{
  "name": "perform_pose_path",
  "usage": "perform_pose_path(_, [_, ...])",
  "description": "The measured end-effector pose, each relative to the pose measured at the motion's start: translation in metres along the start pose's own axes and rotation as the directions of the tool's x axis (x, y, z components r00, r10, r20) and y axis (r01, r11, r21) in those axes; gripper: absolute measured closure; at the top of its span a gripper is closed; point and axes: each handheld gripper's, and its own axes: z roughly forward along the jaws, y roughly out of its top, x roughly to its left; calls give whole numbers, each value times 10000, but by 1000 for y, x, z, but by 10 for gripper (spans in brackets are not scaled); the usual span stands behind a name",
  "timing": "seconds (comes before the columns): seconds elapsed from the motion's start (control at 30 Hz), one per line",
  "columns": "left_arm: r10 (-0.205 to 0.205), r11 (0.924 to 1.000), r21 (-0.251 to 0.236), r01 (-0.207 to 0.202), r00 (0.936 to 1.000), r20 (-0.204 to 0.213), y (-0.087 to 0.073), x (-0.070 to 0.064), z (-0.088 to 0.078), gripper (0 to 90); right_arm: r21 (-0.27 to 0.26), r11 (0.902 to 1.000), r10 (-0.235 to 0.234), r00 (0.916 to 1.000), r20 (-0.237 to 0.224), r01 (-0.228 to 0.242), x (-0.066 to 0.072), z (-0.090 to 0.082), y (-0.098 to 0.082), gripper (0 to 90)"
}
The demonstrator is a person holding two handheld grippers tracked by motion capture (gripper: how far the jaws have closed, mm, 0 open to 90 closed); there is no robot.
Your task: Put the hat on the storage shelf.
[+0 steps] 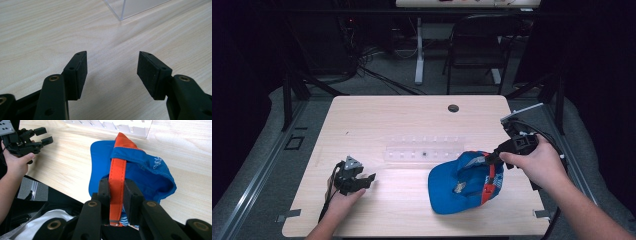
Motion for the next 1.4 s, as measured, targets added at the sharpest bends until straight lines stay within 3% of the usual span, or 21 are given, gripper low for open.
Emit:
perform_pose_path(0.23, [-4,10000,-15,4,10000,14,0,0,0,416,94,9999,131,9997,-220,-129,6,-10,7,772])
perform_pose_path(0.37, [37,9999,96,-38,9999,97,0,0,-1,416,126,9993,347,9976,-607,-340,8,-15,10,773])
perform_pose_path(0.5, [40,9999,94,-41,9999,93,0,0,-1,416,135,9967,812,9903,-1127,-802,8,-18,13,773])
perform_pose_path(0.63, [71,9999,97,-72,9999,88,0,0,-1,416,208,9952,980,9859,-1358,-961,9,-21,16,773])
perform_pose_path(0.9, [72,10000,50,-72,10000,46,0,0,0,416,277,9961,875,9834,-1588,-841,16,-31,23,773])
perform_pose_path(1.17, [75,10000,62,-75,10000,55,0,0,0,416,24,9964,848,9923,-903,-849,24,-47,34,773])
perform_pose_path(1.4, [50,10000,54,-50,10000,56,0,-1,0,416,-140,9947,1006,9931,-604,-1016,23,-64,45,773])
